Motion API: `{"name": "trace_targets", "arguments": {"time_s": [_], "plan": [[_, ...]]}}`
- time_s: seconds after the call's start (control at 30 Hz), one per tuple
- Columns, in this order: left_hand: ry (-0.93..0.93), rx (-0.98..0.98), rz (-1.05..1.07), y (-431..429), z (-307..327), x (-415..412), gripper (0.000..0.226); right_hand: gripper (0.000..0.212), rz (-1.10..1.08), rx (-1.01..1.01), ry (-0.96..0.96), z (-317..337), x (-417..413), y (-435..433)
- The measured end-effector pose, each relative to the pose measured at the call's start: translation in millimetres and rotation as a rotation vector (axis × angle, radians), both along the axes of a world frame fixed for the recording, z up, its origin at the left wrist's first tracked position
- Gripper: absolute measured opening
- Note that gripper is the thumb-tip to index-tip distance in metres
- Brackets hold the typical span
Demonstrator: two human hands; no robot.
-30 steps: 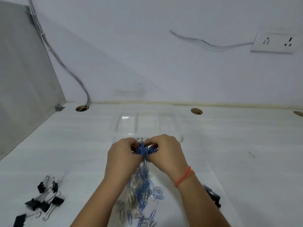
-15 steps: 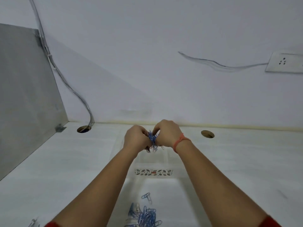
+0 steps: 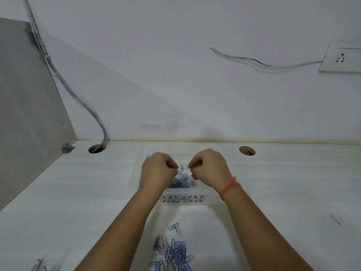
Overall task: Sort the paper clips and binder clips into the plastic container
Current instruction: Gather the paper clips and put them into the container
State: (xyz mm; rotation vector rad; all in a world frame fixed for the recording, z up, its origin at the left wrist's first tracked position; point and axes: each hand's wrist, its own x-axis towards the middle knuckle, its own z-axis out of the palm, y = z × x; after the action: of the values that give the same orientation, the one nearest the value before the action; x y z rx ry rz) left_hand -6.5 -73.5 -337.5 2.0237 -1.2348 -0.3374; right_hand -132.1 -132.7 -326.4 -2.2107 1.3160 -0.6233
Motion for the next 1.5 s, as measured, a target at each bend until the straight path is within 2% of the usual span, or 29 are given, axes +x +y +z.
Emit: {"name": "trace_targets", "arguments": {"time_s": [0.07, 0.13, 0.2, 0.27, 0.33, 0.43, 0.57, 0.63, 0.67, 0.73, 0.8, 0.87, 1.0, 1.1, 1.3, 1.4, 1.5], "plan": [[0.008, -0.147, 0.048, 36, -5, -7, 0.012, 0.027, -0.003, -0.052, -0.095, -4, -13, 25], [-0.073, -0.211, 0.111, 69, -20, -14, 0.012, 0.028, 0.069, -0.057, -0.035, -19, -19, 51], [-0.17, -0.136, 0.134, 91, -41, -17, 0.02, 0.032, 0.195, -0.023, 0.141, -47, -16, 68], [-0.227, 0.028, 0.078, 99, -62, -19, 0.029, 0.035, 0.272, -0.015, 0.271, -75, -10, 78], [-0.28, 0.183, -0.014, 110, -74, -21, 0.029, 0.037, 0.297, -0.046, 0.273, -93, -7, 94], [-0.306, 0.232, -0.146, 123, -79, -24, 0.028, 0.041, 0.34, -0.105, 0.236, -97, -15, 112], [-0.254, 0.284, -0.287, 159, -75, -21, 0.036, 0.042, 0.457, -0.109, 0.35, -89, -49, 134], [-0.272, 0.41, -0.403, 179, -68, -16, 0.056, 0.042, 0.462, -0.057, 0.356, -78, -70, 135], [-0.281, 0.504, -0.456, 187, -65, -15, 0.078, 0.051, 0.461, -0.02, 0.406, -72, -81, 135], [-0.283, 0.655, -0.485, 197, -60, -20, 0.116, 0.086, 0.459, 0.072, 0.623, -64, -94, 136], [-0.313, 0.68, -0.457, 196, -62, -31, 0.129, 0.105, 0.469, 0.137, 0.73, -64, -92, 147], [-0.306, 0.658, -0.422, 187, -67, -40, 0.124, 0.109, 0.46, 0.163, 0.651, -71, -81, 158], [-0.246, 0.623, -0.365, 163, -68, -44, 0.089, 0.089, 0.313, 0.174, 0.455, -81, -59, 154], [-0.195, 0.555, -0.295, 151, -70, -43, 0.074, 0.064, 0.283, 0.158, 0.383, -81, -47, 145], [-0.122, 0.358, -0.137, 143, -72, -45, 0.03, 0.005, 0.238, -0.082, 0.321, -81, -33, 149], [-0.144, 0.277, -0.104, 138, -62, -49, 0.02, 0.007, 0.224, -0.111, 0.325, -75, -31, 151], [-0.164, 0.223, -0.081, 133, -43, -51, 0.019, 0.005, 0.204, -0.16, 0.303, -58, -29, 147]]}}
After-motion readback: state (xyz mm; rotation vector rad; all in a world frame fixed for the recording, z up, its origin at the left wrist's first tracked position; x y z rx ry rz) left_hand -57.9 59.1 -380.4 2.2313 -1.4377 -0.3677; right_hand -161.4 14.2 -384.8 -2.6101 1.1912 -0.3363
